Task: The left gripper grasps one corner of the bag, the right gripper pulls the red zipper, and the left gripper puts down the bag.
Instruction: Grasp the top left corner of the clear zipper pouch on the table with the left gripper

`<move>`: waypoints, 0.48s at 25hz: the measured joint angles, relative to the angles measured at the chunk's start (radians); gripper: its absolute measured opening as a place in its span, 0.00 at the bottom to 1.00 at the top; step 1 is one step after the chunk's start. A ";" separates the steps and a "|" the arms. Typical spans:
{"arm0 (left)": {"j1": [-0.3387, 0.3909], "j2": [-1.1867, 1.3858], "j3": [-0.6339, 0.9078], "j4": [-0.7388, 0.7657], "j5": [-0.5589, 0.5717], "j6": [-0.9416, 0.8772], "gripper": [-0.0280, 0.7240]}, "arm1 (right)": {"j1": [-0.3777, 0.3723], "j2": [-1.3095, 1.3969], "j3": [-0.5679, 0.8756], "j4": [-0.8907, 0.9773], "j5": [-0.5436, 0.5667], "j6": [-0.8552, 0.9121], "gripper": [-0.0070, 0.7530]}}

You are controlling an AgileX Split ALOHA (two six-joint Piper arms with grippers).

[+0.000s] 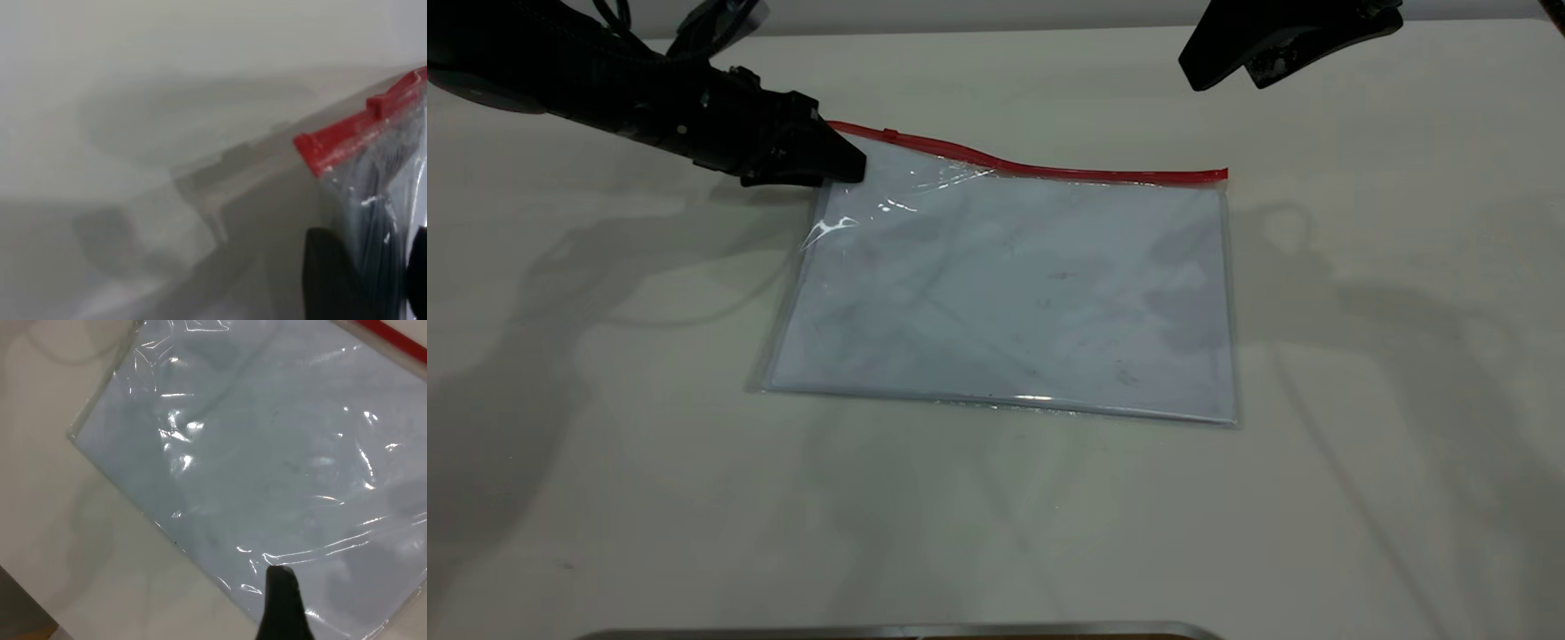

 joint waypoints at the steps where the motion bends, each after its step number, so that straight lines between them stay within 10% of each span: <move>1: -0.003 0.000 0.000 0.000 0.000 0.000 0.41 | 0.000 0.000 0.000 0.000 0.000 0.000 0.77; 12: -0.012 0.000 -0.001 0.006 0.013 0.081 0.11 | 0.000 0.000 0.000 0.001 0.003 -0.070 0.77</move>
